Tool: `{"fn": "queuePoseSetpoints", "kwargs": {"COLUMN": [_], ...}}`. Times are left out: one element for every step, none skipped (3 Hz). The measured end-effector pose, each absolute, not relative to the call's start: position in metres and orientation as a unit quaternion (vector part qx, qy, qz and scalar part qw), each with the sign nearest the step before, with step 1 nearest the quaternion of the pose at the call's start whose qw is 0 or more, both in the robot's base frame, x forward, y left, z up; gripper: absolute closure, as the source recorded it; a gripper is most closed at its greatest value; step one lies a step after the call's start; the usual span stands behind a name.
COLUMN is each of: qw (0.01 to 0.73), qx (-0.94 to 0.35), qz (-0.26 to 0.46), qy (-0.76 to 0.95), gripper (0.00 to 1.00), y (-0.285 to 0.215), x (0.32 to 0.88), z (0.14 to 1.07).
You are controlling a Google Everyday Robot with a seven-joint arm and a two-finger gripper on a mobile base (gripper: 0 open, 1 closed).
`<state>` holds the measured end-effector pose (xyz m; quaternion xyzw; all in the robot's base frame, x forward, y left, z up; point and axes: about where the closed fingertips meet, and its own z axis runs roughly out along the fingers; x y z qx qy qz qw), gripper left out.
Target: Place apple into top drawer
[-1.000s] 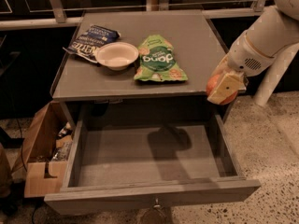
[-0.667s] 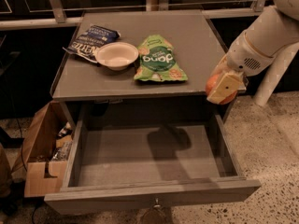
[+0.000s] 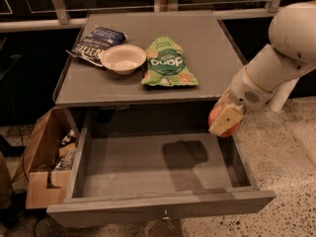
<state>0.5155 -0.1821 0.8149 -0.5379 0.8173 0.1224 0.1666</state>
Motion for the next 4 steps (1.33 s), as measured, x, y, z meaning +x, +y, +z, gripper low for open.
{"fn": "queuePoseSetpoints", "kwargs": {"qw": [0.154, 0.151, 0.145, 0.148], "qx": [-0.527, -0.523, -0.507, -0.468], "qz": [0.143, 0.145, 0.154, 0.160], "qy": [0.824, 0.826, 0.835, 0.856], "gripper": [1.00, 1.00, 1.00, 1.00], "y": [-0.173, -0.172, -0.169, -0.160], "x": [0.504, 0.502, 0.496, 0.490], "z": [0.786, 0.782, 0.770, 0.743]}}
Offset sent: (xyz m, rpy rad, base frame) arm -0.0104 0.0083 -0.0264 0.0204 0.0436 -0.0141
